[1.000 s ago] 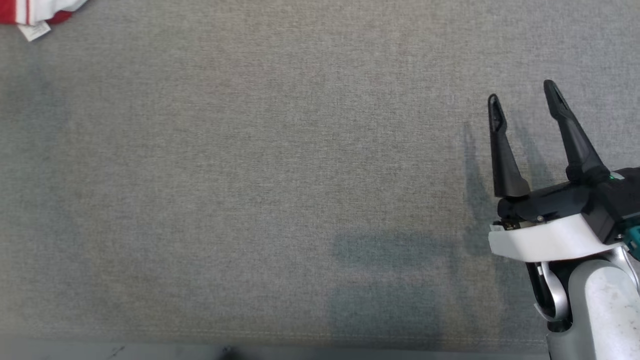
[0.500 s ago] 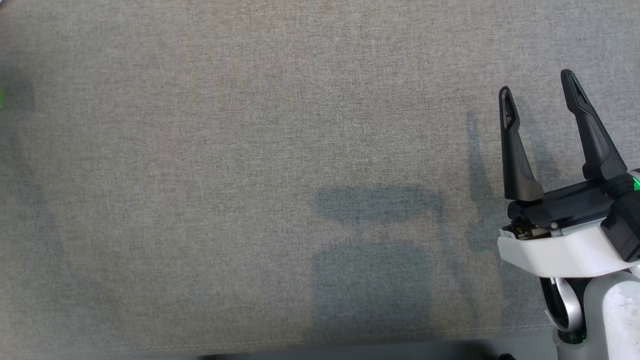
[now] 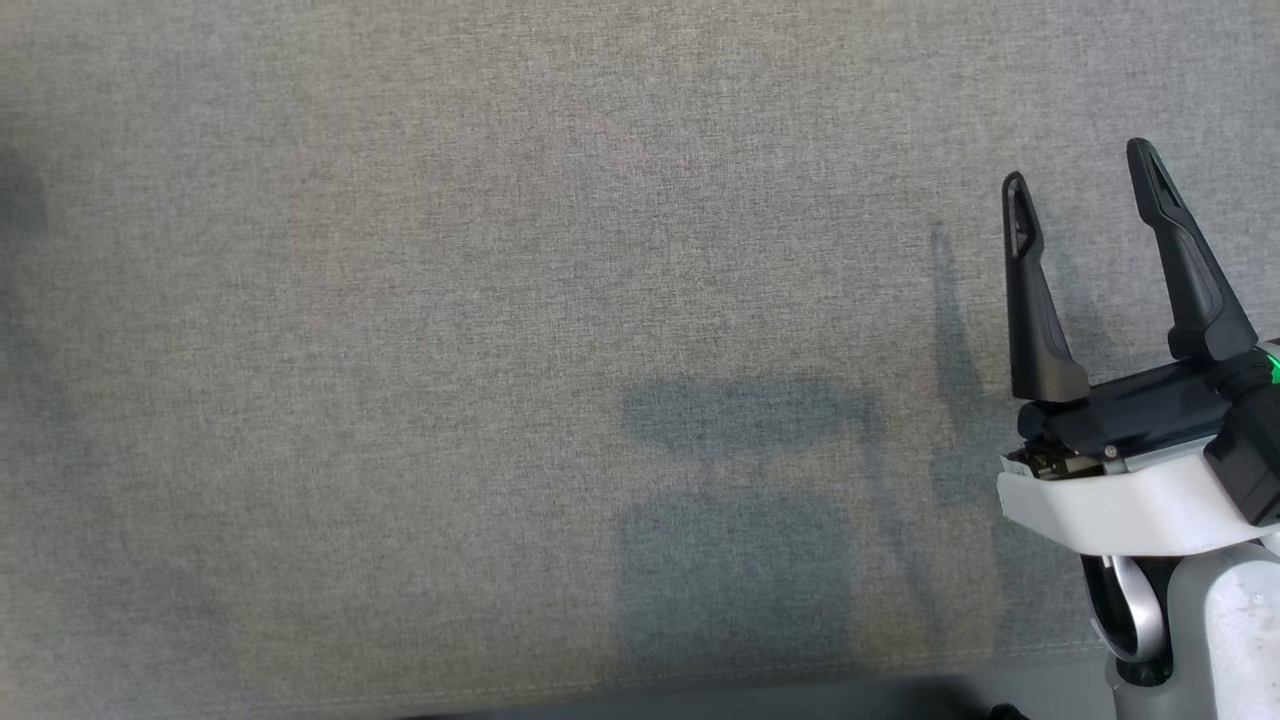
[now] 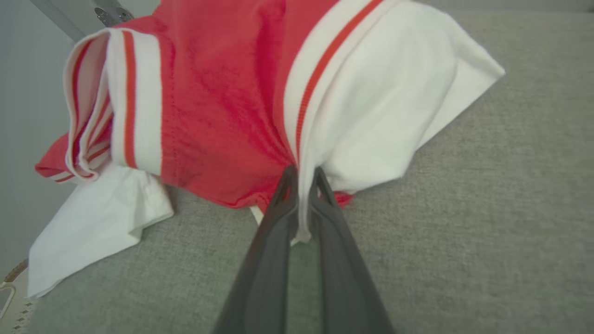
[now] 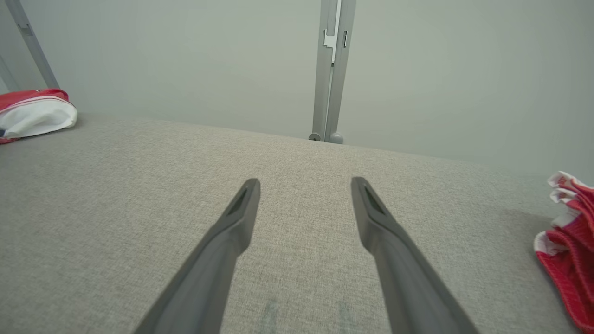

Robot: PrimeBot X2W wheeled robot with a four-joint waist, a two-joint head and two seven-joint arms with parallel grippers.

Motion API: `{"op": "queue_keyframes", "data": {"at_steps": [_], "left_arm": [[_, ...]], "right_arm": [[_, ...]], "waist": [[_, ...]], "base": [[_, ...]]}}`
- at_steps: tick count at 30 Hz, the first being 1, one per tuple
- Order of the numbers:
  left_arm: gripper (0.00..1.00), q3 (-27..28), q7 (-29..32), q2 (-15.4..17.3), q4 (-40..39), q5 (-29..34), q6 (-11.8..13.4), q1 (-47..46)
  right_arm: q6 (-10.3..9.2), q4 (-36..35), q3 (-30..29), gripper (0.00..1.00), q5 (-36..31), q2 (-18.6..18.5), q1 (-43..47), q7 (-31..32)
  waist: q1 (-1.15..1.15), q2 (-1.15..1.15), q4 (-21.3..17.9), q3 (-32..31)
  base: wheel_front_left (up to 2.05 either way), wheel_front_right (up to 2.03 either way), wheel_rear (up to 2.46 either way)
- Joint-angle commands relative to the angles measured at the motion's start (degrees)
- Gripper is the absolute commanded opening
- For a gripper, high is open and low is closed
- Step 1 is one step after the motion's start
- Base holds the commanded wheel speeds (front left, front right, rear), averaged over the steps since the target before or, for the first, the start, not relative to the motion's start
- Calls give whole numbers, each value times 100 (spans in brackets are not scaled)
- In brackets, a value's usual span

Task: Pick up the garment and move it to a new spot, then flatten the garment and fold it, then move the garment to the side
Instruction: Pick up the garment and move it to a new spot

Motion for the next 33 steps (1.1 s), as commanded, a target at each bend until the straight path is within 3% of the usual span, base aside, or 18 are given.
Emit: {"op": "queue_keyframes", "data": {"at_steps": [1, 10, 19, 33], "left_arm": [[0, -59, -92, 117, -32, -30, -10, -26], [0, -545, -184, 463, -332, -149, -10, -135], [0, -1341, 118, 778, -1211, -404, -9, -195], [0, -2793, 545, 555, -2957, -983, -11, -206]], "right_arm": [[-7, 54, -16, 100, -55, 4, -23, -58], [-7, 499, 68, 100, 116, 69, -113, -280], [-7, 1124, 93, 100, 384, 117, -81, -600], [-7, 1879, -32, 100, 907, 119, 269, -955]], "waist": [[0, 64, 25, -94], [0, 64, -1, -745], [0, 64, -169, -1703], [0, 64, -379, -2988]], "base": [[0, 0, 0], [0, 0, 0], [0, 0, 0], [0, 0, 0]]}}
